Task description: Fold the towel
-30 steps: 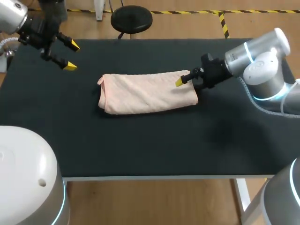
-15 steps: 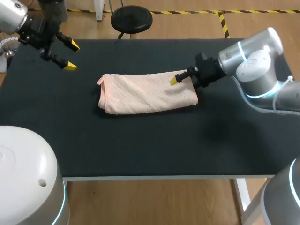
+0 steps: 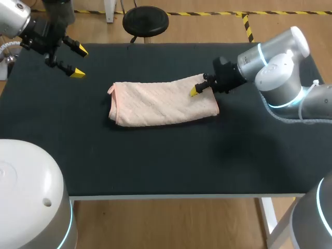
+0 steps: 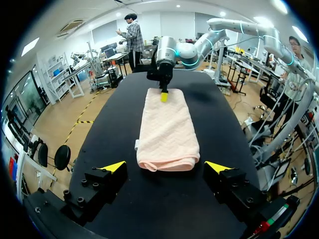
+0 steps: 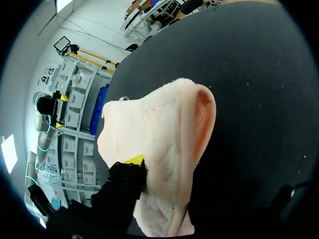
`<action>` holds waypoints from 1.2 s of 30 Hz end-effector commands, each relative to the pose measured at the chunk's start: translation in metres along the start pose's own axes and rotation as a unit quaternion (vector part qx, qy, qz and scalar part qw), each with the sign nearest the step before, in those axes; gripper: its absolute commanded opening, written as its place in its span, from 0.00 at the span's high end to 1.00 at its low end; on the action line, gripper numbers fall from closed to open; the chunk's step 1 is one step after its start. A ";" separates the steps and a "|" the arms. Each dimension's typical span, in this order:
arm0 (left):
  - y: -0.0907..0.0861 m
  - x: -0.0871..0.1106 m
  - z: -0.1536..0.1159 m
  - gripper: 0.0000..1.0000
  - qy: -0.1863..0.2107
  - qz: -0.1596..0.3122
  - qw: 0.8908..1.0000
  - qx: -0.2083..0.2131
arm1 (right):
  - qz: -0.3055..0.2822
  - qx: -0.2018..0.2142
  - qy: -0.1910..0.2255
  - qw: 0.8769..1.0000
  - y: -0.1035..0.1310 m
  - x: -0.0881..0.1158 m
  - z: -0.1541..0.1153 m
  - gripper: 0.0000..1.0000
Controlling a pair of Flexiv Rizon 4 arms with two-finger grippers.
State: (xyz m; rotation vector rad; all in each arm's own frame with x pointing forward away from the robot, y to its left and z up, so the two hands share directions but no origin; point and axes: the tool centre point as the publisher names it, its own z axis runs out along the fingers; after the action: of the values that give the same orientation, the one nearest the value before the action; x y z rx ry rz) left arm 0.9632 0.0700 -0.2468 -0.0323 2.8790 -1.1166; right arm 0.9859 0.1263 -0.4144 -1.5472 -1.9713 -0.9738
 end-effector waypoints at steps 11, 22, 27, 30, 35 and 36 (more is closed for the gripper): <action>0.001 0.001 0.001 0.00 -0.001 0.001 1.000 0.001 | 0.028 -0.003 -0.095 0.995 0.036 0.092 0.016 1.00; 0.001 0.001 0.001 0.00 -0.001 0.001 1.000 0.001 | -0.003 0.036 -0.111 0.993 0.054 0.180 0.109 1.00; 0.001 0.001 0.001 0.00 -0.001 0.001 1.000 0.001 | -0.010 0.056 -0.128 0.990 0.053 0.199 0.150 1.00; 0.001 0.001 0.001 0.00 -0.001 0.001 1.000 0.001 | -0.013 0.066 -0.137 0.988 0.050 0.205 0.164 1.00; 0.001 0.001 0.001 0.00 -0.001 0.001 1.000 0.001 | -0.040 0.062 -0.167 0.983 0.045 0.221 0.160 0.00; 0.001 0.001 0.001 0.00 -0.001 0.001 1.000 0.001 | -0.047 0.056 -0.186 0.980 0.043 0.226 0.155 0.00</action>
State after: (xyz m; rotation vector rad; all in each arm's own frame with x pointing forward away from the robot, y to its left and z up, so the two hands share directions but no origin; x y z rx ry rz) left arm 0.9632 0.0700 -0.2466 -0.0324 2.8792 -1.1162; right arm 0.9824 0.3916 -0.3539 -1.5850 -2.2117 -0.7156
